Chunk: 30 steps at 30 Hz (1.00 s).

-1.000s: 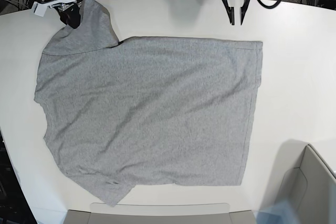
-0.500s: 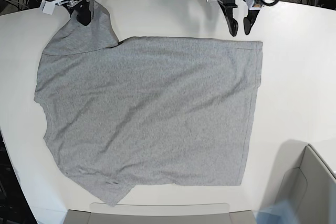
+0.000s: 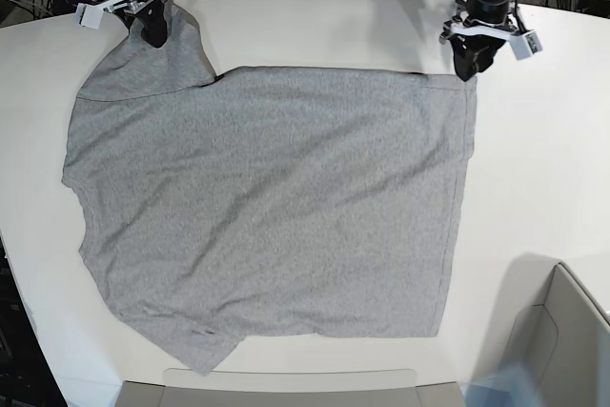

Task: Fold the T-shirt properly
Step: 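Lower both grippers to the shirt's shoulder corners and pinch them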

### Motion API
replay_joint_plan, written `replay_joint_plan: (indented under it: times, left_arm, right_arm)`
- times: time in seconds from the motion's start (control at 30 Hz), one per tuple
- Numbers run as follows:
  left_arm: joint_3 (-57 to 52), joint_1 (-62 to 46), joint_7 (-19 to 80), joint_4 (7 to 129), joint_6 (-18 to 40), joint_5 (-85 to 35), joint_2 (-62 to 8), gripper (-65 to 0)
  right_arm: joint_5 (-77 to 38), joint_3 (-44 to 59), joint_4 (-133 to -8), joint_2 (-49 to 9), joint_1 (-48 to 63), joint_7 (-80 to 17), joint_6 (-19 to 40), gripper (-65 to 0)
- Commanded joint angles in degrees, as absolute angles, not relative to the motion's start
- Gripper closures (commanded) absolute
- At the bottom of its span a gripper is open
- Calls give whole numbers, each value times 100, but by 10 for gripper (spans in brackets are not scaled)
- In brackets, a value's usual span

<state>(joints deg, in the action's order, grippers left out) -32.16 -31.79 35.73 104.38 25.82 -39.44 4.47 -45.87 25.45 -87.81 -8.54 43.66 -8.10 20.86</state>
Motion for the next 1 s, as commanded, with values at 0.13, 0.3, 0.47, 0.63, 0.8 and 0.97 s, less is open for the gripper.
replay_joint_plan:
  times: [0.13, 0.3, 0.47, 0.63, 0.8, 0.97]
  left_arm:
    - [-3881, -2501, 4505, 9974, 2914, -3996, 418, -249]
    - [-4462, -2035, 5112, 9314, 3327, -3987, 400, -249]
    - [-4497, -1763, 5297, 8637, 3538, -3987, 180, -249]
    - [-4479, -1587, 5314, 8242, 3538, -3987, 75, -249]
    - [-4207, -1578, 5314, 8198, 3538, -3987, 66, -249]
    - [-3626, -1596, 5262, 8048, 3538, -3978, -84, -245]
  right_arm:
    - [-4426, 2563, -8787, -884, 4444, -1024, 1938, -231]
    - [-4426, 2563, -8787, -884, 4444, -1024, 1938, -231]
    - [-4426, 2563, -8787, -901, 4444, -1024, 1938, -231]
    - [-4426, 2563, -8796, -901, 4444, -1024, 1938, -231]
    - [-4426, 2563, -8796, -892, 4444, -1024, 1938, -231]
    - [-4426, 2563, -8796, -892, 4453, -1024, 1947, -231]
